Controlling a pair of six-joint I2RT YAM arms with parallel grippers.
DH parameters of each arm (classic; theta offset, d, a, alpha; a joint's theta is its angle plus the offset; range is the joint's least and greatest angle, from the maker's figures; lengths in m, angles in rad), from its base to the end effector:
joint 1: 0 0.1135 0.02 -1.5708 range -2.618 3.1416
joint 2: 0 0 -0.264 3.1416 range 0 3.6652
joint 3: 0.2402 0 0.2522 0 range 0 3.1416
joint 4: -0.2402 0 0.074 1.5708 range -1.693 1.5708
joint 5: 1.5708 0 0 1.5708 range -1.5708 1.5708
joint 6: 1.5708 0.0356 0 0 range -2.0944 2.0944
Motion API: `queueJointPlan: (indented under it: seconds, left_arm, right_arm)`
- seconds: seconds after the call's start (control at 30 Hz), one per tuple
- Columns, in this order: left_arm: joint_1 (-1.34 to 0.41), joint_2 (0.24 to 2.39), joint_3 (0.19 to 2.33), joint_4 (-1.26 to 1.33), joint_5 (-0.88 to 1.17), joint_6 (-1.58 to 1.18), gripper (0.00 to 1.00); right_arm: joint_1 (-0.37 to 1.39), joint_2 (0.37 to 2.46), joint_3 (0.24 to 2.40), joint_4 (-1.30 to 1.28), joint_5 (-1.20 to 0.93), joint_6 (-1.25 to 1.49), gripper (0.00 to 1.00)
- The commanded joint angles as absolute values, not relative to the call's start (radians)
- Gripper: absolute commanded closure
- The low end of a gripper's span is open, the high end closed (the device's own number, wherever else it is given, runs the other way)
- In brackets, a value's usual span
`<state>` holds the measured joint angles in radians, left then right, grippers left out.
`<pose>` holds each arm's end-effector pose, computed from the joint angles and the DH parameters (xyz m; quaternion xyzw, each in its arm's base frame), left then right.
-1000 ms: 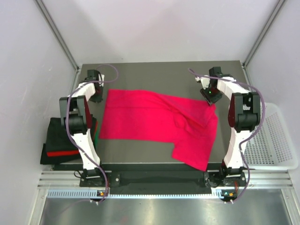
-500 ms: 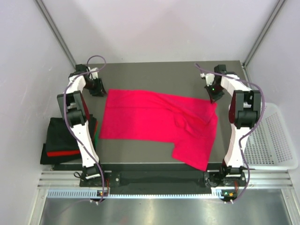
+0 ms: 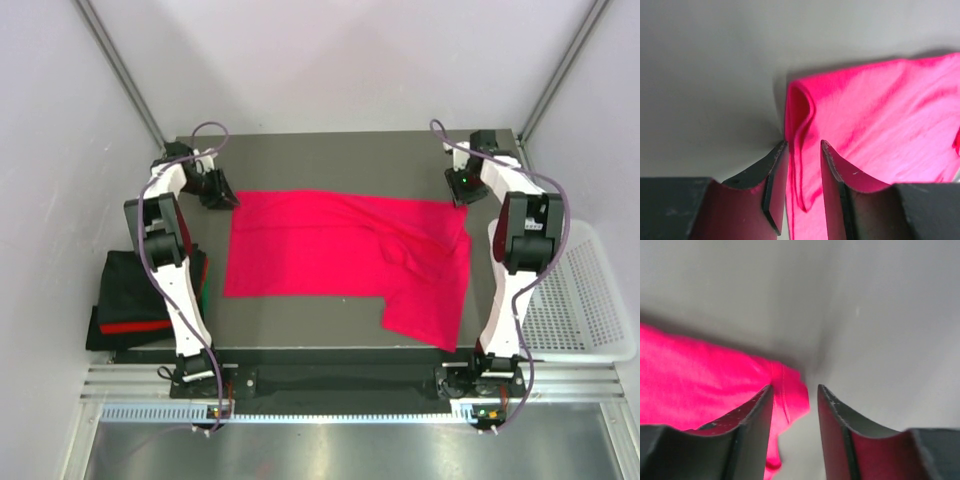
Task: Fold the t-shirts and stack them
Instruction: Fold the tshirt
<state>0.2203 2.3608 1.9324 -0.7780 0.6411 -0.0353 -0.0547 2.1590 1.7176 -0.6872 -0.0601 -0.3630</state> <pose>0.4846 0.0867 0.1563 -0.0623 0.9330 -0.2927 0.1999 0.4599 -0.0230 0.1837 -0.1562 0.9626 -0.0168 0.2205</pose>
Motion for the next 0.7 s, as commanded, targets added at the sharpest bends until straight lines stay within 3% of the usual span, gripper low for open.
queueJointPlan:
  seconds: [0.0, 0.2, 0.67]
  left_arm:
    - [0.229, 2.241, 1.855, -0.749, 0.693, -0.051, 0.63]
    - [0.224, 2.142, 1.744, -0.693, 0.721, -0.049, 0.62]
    - [0.163, 2.074, 1.589, -0.681, 0.696, 0.025, 0.63]
  right_arm:
    - [-0.064, 1.988, 1.687, -0.655, -0.038, -0.356, 0.57]
    - [-0.063, 1.905, 1.620, -0.704, -0.048, -0.364, 0.57]
    - [-0.061, 2.078, 1.681, -0.818, -0.009, -0.370, 0.58]
